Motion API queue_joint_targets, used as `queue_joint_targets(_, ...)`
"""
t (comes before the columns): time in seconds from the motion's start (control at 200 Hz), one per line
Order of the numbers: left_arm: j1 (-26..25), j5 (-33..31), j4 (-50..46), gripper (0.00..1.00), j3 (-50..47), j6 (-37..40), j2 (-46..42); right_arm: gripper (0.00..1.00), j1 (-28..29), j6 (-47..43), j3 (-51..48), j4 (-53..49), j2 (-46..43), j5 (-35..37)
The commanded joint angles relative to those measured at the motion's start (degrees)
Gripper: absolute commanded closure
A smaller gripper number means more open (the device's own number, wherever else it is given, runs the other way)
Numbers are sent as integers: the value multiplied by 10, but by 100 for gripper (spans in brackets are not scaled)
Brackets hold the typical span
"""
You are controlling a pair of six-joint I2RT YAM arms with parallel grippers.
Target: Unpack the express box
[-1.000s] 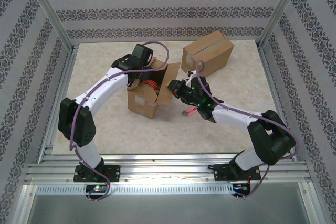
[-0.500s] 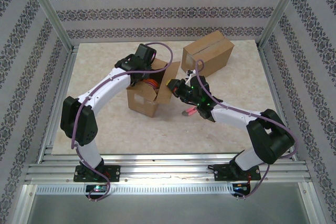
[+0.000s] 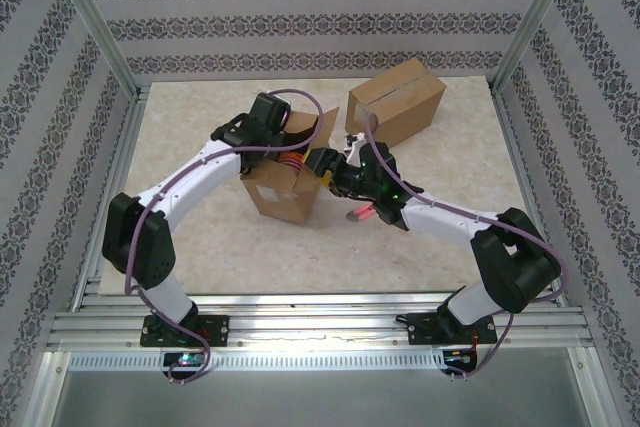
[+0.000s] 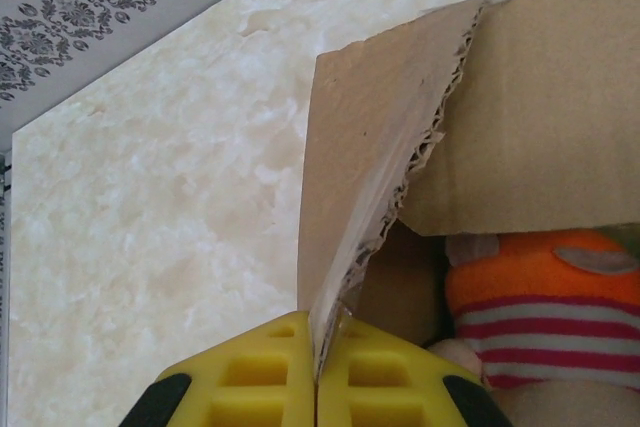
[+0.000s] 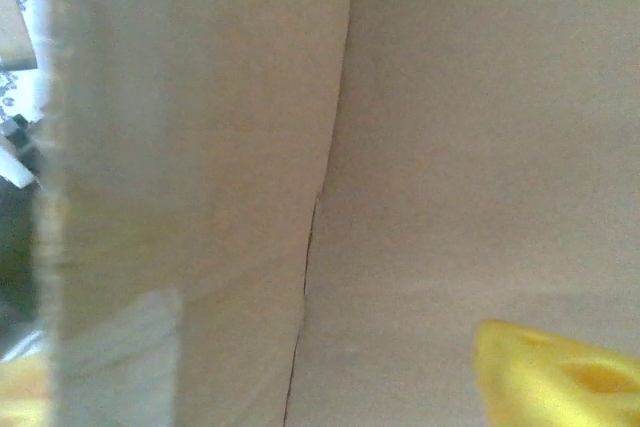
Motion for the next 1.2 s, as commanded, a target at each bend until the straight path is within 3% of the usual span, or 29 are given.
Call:
queue_joint_targets(0.0,-4,19,49,100,-17,6,-41,10,-15,-65,40,-73,-23,-51)
queue_joint_targets(0.075,-8,14,53,100,-28,19,-51,2,-30,-111,60,-146,-47,-47)
queue_joint_targets(0.385,-41,-31,66,100,-38,70,-55,2,-125,-247,137,-362,-128,-57)
queue_joint_targets(0.515,-56,-53,75,100,-41,92,-56,2,-167,-285,181,-393,-121,-109)
queue_joint_targets(0.789,-90,-78,90,100,-55,122,-68,7,-247,-351,330,-424,31,-247)
queue_joint_targets(1.039,-102,-82,95,100,-63,130,-77,15,-242,-415,463,-477,186,-295)
queue_joint_targets(1.199,-105,-88,98,100,-67,135,-78,17,-212,-515,526,-587,242,-282)
